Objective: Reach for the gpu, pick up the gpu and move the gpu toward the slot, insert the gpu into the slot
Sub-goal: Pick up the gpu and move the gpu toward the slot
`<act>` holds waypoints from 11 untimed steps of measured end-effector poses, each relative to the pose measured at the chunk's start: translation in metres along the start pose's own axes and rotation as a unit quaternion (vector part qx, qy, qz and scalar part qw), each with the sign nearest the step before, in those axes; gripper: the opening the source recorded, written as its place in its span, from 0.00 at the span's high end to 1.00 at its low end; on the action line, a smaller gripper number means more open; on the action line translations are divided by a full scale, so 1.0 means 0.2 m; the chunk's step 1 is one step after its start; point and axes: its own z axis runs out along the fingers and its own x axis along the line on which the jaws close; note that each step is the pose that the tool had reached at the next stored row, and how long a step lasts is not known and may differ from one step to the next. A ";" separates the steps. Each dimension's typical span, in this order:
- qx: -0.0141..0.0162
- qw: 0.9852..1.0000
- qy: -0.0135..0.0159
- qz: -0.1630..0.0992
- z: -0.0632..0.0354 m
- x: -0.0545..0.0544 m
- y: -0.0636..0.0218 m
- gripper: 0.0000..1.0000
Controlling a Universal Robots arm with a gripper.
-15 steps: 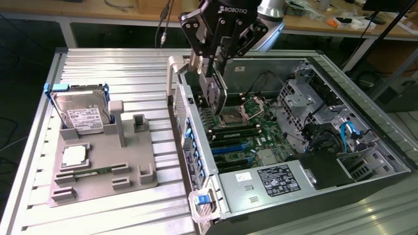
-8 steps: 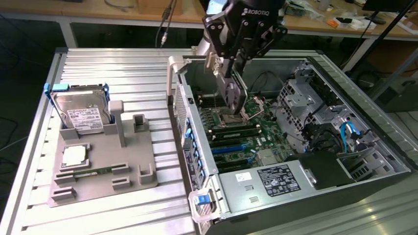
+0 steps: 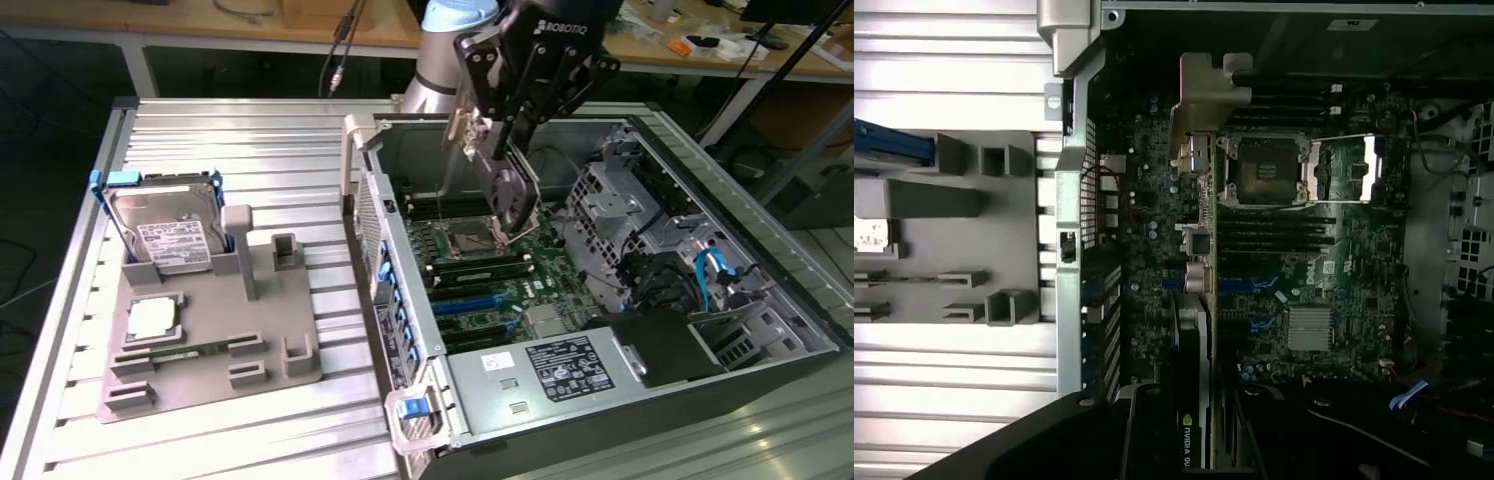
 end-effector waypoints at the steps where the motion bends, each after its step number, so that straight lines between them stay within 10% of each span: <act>1: 0.000 1.000 0.000 0.000 0.000 -0.02 0.000 0.73; 11: 0.001 0.999 0.000 -0.043 -0.002 -0.09 -0.001 0.73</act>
